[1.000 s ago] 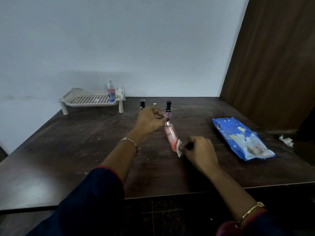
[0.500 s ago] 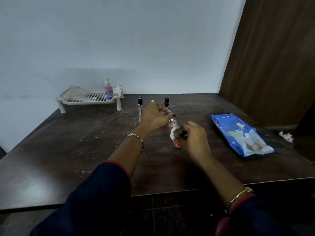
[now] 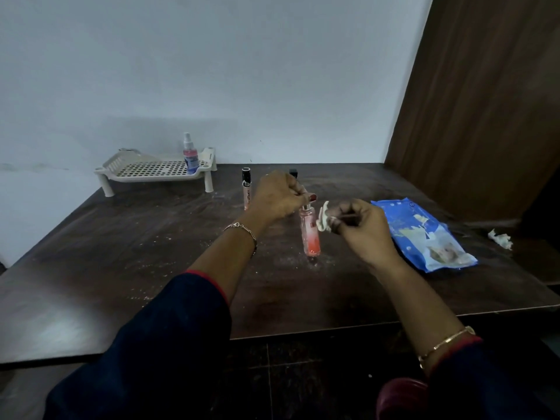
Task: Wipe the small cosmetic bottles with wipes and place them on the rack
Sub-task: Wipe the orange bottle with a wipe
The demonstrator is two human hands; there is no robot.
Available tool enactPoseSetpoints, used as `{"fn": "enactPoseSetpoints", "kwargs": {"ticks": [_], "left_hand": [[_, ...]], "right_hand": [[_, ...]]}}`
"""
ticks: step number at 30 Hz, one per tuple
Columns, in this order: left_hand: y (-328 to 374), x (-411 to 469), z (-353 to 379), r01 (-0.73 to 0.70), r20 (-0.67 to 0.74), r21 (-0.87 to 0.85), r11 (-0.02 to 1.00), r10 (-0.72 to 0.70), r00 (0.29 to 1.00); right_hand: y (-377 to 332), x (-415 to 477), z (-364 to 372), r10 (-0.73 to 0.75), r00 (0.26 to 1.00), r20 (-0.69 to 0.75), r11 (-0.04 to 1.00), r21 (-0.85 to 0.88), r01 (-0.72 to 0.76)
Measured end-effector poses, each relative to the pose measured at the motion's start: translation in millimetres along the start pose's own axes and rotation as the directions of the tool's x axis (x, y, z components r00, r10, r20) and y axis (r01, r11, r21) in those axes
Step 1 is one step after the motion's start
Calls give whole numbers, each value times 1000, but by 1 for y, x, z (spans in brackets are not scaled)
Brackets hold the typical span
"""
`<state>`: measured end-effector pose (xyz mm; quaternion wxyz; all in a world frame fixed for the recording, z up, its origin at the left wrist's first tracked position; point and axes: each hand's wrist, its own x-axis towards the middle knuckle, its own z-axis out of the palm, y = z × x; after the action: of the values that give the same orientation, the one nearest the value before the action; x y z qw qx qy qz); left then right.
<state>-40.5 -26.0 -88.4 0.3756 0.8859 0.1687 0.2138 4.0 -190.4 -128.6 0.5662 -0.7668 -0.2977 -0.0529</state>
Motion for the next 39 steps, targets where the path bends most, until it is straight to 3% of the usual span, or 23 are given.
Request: {"fn": "enactPoseSetpoints", "kwargs": {"ticks": [7, 14, 17, 19, 21, 23, 25, 28, 39], "left_hand": [[-2, -1, 3, 3, 22, 91, 996, -5, 1000], [-4, 7, 8, 32, 0, 103, 994, -32, 999], [-2, 7, 9, 6, 3, 126, 992, -7, 1000], [-3, 7, 8, 4, 1, 161, 987, -5, 1000], [-4, 8, 5, 4, 8, 167, 986, -6, 1000], [-4, 8, 4, -2, 18, 174, 985, -1, 1000], [-4, 8, 4, -4, 13, 200, 980, 2, 1000], [-1, 8, 6, 9, -8, 224, 975, -7, 1000], [-1, 16, 13, 16, -1, 208, 978, -16, 1000]], "right_hand": [[6, -1, 19, -286, 949, 130, 907, -284, 312], [22, -26, 11, -259, 848, 463, 735, -475, 484], [24, -25, 6, -205, 806, 555, 736, -455, 501], [25, -21, 0, -167, 820, 548, 803, -407, 435], [25, -10, -6, -141, 893, 428, 912, -294, 286], [20, 3, -9, -180, 943, 280, 940, -234, 249], [10, 13, -7, -272, 931, 245, 904, -268, 334], [-2, 18, 3, -346, 888, 302, 829, -345, 440], [33, -20, 4, -318, 802, 505, 707, -438, 556]]}}
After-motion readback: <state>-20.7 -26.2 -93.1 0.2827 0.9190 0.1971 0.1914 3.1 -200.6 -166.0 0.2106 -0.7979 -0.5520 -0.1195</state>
